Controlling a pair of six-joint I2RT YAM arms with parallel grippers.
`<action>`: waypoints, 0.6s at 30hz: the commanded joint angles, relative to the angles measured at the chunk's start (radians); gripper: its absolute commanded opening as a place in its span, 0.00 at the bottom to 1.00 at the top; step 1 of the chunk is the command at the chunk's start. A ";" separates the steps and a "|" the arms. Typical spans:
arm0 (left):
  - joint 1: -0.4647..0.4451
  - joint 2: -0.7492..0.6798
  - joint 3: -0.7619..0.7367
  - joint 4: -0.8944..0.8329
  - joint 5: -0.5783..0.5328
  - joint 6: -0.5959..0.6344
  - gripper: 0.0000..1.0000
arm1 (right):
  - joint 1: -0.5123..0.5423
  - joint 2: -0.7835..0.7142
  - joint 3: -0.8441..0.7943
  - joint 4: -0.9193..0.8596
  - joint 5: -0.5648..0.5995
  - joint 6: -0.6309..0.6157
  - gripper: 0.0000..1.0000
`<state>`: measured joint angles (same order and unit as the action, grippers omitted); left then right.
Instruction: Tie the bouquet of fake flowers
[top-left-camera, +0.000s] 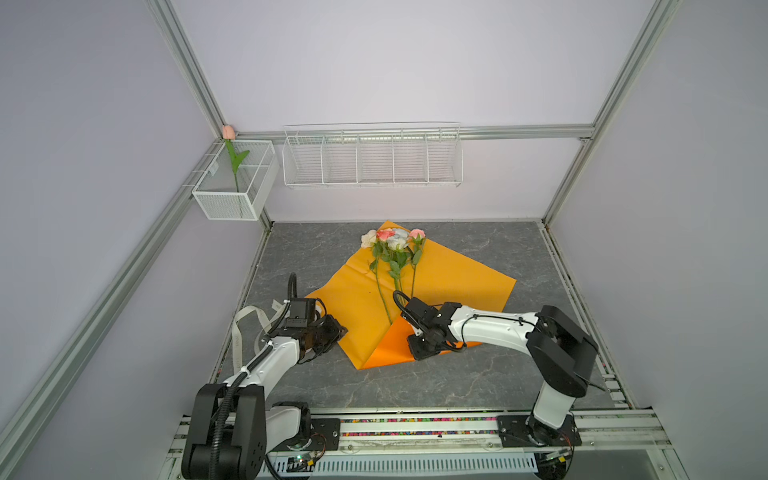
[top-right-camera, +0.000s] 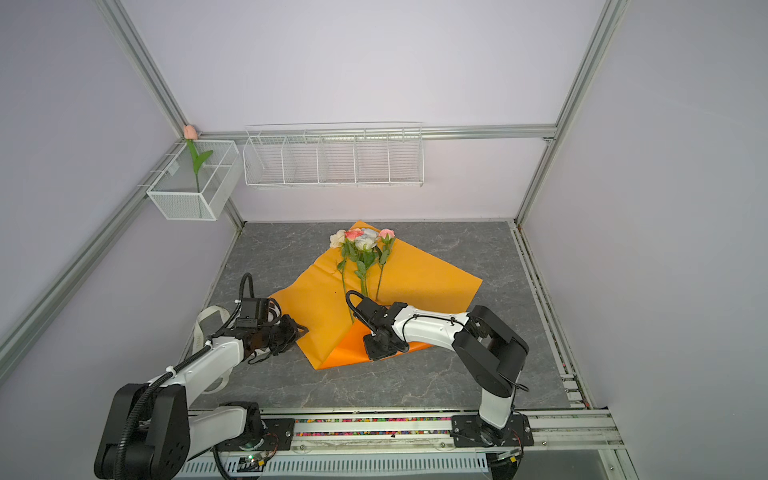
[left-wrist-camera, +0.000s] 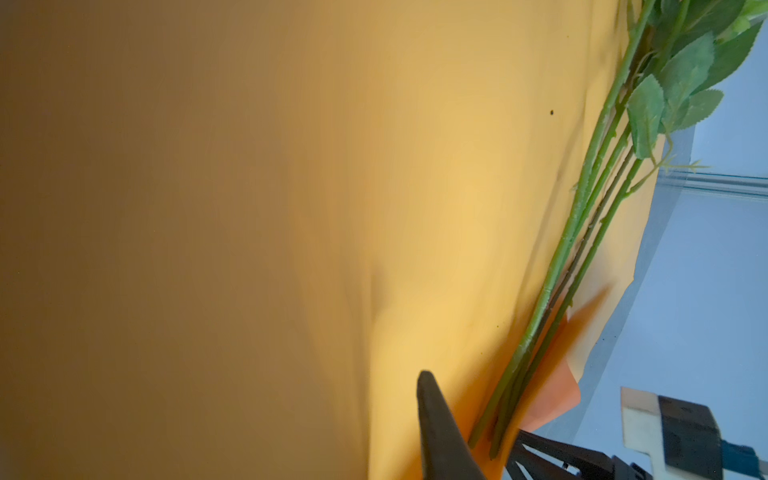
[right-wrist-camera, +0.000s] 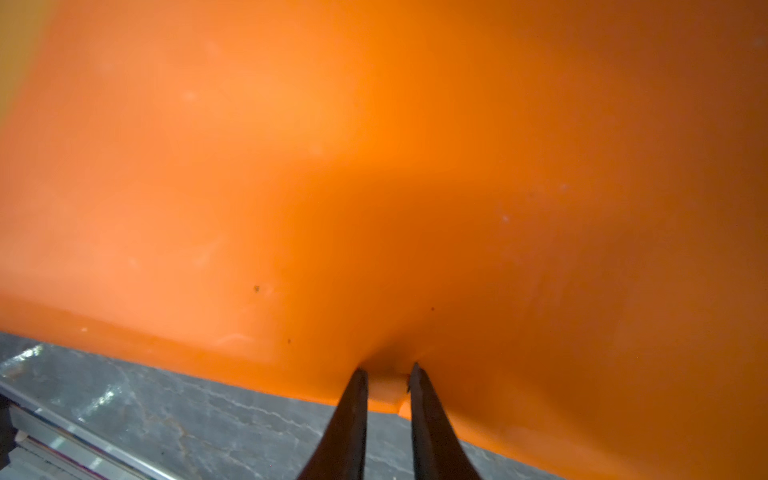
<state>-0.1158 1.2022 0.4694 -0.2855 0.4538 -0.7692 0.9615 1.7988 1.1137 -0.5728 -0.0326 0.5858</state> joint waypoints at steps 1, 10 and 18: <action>0.005 0.000 0.027 0.019 0.025 0.024 0.22 | -0.007 0.008 0.024 0.033 -0.045 -0.012 0.24; 0.005 0.012 0.020 0.034 0.023 0.019 0.12 | 0.020 0.001 0.039 0.114 -0.160 -0.005 0.26; 0.005 0.000 0.026 0.020 0.030 0.024 0.04 | 0.054 0.077 0.113 0.082 -0.132 0.010 0.21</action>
<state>-0.1158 1.2087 0.4694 -0.2634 0.4725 -0.7547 1.0084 1.8496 1.2140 -0.4763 -0.1654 0.5838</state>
